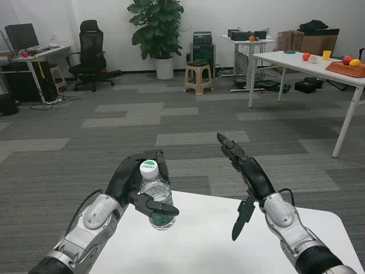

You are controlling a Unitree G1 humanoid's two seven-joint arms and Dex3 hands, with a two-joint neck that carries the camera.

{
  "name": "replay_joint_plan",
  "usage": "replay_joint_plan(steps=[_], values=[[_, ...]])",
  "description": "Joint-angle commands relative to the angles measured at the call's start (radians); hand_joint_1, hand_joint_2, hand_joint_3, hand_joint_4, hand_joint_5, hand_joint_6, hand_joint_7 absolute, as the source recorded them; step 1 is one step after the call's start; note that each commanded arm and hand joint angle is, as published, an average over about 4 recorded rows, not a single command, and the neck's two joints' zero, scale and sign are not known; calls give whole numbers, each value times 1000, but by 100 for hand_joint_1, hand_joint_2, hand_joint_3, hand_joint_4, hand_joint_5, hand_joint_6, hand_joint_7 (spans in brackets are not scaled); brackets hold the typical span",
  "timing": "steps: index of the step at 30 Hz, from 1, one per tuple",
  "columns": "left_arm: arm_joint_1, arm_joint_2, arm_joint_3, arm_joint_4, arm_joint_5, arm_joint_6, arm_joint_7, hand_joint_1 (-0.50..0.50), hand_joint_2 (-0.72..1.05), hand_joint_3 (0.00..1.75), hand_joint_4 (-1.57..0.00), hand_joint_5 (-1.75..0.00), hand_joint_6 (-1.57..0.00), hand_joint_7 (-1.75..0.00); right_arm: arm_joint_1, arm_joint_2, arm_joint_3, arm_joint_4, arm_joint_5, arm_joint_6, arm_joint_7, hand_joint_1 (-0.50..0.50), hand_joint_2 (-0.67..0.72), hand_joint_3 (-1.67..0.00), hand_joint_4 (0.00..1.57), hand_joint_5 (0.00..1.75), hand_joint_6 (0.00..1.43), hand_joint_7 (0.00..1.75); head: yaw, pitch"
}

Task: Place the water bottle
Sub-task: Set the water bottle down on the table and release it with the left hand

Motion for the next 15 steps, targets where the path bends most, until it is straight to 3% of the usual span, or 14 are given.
replay_joint_plan(steps=[1, 15], values=[[5, -11, 8, 44, -4, -7, 1, -8, 16, 35, -157, -175, -139, -172, 10, 1, -8, -23, 5, -6, -6, -29, 53, 0, 0, 0, 0, 0, 9, 10], [5, -13, 7, 47, -4, -7, 1, -8, 16, 35, -157, -175, -139, -175, 10, 1, -8, -21, 5, -6, -6, -29, 53, 0, 0, 0, 0, 0, 3, 2]])
